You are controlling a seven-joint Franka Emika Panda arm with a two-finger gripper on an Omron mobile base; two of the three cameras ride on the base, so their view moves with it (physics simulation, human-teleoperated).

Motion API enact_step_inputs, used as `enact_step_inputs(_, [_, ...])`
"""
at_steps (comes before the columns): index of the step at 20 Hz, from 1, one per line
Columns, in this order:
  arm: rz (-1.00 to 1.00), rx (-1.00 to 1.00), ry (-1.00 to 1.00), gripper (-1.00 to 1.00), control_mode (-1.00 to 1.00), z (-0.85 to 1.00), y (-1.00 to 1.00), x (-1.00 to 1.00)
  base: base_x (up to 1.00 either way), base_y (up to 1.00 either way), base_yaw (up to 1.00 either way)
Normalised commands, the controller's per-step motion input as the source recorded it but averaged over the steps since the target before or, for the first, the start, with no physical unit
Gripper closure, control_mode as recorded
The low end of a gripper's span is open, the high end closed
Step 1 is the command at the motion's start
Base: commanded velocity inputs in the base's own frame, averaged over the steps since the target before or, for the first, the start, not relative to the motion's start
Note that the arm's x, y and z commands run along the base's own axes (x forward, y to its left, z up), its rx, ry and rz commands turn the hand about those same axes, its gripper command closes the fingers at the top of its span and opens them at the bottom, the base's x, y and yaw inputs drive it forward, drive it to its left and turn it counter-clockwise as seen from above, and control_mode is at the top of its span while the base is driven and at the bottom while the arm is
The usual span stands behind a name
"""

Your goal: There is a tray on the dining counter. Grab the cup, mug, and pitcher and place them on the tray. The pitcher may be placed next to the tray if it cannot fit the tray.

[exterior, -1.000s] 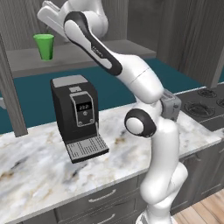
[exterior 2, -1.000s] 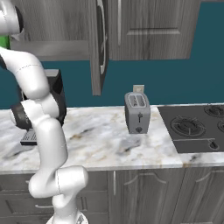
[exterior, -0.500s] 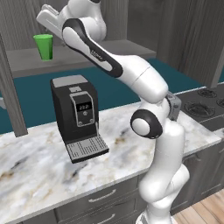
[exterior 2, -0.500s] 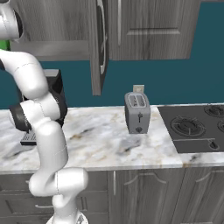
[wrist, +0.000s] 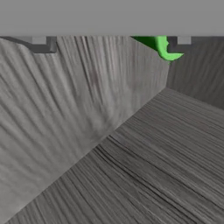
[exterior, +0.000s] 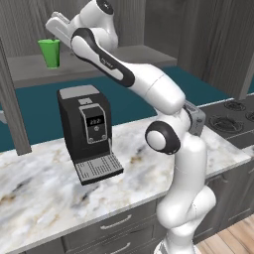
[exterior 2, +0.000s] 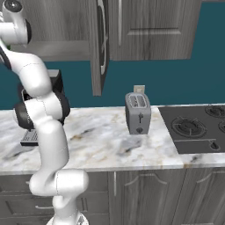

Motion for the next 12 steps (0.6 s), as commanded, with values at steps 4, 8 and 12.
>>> enact_step_inputs(4, [0.02,-0.08,0.15,-1.00,-1.00,-0.10,0.17,0.00,0.00,0.00,0.00])
enact_step_inputs(8, [0.02,-0.10,0.12,-1.00,-1.00,-0.09,0.19,-0.01,0.00,0.00,0.00])
enact_step_inputs(12, [0.00,-0.10,0.12,-1.00,-1.00,-0.13,0.10,-0.12,0.00,0.00,0.00])
